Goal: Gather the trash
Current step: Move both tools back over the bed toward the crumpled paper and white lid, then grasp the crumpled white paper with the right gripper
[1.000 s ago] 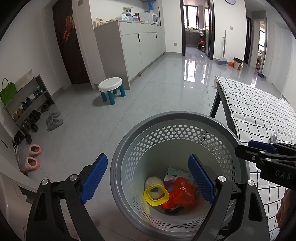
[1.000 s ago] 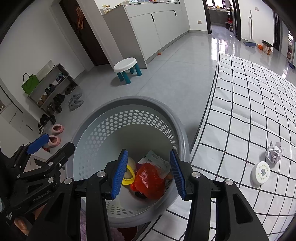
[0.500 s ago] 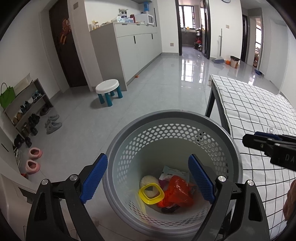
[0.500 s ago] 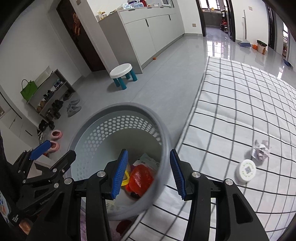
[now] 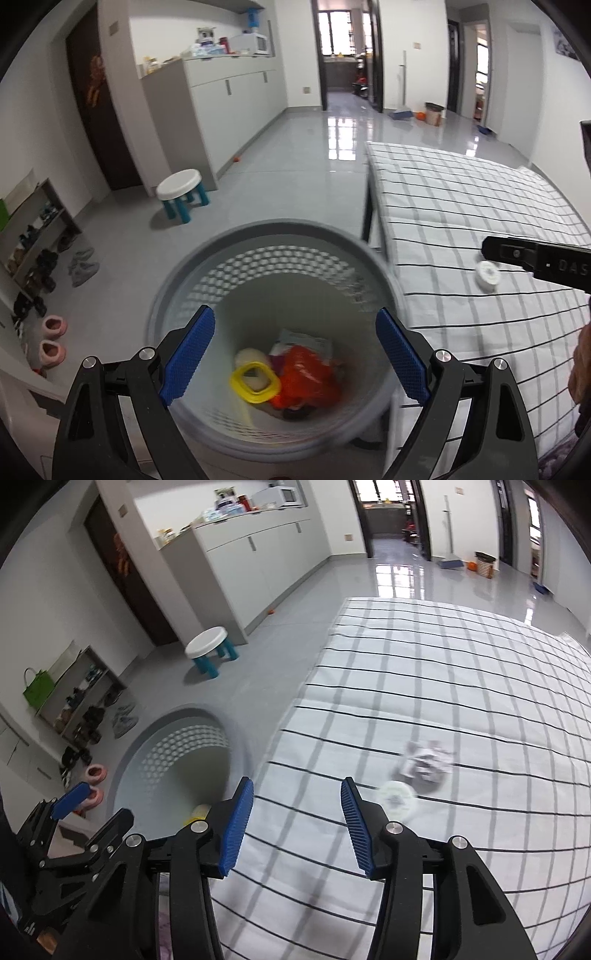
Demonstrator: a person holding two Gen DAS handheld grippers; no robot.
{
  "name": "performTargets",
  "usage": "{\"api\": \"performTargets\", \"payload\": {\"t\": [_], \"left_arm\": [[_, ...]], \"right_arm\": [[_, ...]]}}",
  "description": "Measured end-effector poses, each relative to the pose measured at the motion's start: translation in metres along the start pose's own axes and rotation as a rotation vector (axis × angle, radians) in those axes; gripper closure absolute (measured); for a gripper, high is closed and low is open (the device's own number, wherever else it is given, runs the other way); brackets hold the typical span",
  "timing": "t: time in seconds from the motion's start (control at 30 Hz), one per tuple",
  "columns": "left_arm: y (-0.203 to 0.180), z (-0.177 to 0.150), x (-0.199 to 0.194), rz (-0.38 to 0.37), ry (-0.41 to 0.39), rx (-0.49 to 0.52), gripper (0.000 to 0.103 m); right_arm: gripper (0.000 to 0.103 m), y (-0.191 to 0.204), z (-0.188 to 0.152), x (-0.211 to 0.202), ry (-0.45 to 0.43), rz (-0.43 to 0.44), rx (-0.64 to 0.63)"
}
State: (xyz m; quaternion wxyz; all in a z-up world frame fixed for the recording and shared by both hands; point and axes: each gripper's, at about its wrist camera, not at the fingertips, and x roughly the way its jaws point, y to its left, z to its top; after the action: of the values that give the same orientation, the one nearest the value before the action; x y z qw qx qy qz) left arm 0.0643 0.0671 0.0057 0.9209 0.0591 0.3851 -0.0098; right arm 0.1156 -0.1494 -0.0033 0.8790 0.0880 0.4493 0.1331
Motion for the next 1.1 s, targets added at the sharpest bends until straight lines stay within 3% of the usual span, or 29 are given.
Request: {"api": "performTargets", "payload": {"t": [0.4, 0.77, 1.1], "left_arm": [[-0.07, 0.012, 0.015, -0.103, 0.005, 0.051, 0.016], [-0.096, 0.01, 0.032, -0.127, 0.024, 0.081, 0.016], [-0.1, 0.006, 0.039, -0.146, 0.03, 0.074, 0.016]], "right_arm": [[0.055, -0.09, -0.009, -0.001, 0.009, -0.095, 0.144], [0.055, -0.1, -0.001, 0.028, 0.036, -0.103, 0.124], [0.048, -0.098, 0.011, 0.048, 0.035, -0.104, 0.113]]}}
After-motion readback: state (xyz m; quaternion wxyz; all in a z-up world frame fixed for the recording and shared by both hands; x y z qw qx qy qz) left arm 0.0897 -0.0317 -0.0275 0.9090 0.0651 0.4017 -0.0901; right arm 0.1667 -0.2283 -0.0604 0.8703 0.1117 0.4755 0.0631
